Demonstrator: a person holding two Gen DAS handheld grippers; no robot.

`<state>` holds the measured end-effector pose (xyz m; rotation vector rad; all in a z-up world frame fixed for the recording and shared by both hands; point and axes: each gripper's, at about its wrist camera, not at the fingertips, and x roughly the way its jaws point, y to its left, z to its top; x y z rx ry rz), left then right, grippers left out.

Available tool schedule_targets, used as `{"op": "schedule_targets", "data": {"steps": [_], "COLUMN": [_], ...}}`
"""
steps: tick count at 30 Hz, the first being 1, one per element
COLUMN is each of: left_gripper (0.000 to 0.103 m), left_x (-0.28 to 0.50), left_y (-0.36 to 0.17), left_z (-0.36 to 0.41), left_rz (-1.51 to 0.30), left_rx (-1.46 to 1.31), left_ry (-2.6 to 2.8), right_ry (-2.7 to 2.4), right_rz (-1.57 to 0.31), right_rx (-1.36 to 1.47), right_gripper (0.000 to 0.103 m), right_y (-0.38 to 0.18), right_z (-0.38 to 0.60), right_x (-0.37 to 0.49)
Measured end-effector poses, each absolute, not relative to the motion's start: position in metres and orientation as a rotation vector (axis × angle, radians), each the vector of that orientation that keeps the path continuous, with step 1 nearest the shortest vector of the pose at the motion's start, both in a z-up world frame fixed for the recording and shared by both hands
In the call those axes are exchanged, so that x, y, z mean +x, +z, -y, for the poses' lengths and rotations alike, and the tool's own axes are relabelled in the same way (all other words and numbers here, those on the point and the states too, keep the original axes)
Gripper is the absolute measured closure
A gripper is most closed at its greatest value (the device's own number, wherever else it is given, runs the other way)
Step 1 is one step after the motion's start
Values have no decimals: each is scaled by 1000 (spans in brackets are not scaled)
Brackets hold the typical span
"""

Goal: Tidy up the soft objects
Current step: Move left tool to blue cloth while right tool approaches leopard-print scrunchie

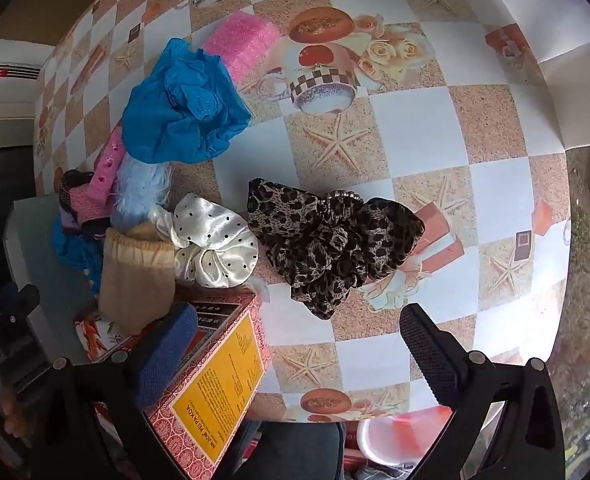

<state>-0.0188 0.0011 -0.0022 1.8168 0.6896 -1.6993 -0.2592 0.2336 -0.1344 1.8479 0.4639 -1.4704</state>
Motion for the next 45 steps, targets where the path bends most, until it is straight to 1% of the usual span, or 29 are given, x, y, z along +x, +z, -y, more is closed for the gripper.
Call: {"op": "schedule_targets", "data": {"steps": [15,22,37,45], "left_gripper": [0,0,0,0], "left_x": [-95,-105,-113,-132], "left_y": [-11,-16,-22,-29], "left_z": [-19,-23,-24,-26], "left_rz": [-597,-583,-531,-469], "left_rx": [1906,1940,1962,2005], "left_ry": [-1798,-1780,-1760,-1748], "right_ry": [-1466,-1469,-1451,-1503], "right_rz": [-448,-465,-432,-457], "right_rx": [1894,1889,1892,1921], "right_gripper": [1,1,1,1], "right_y": [-150,-144,-156,-163], "right_z": [-241,-234,-241,-248], "right_x": [-276,-276,-282,-297]}}
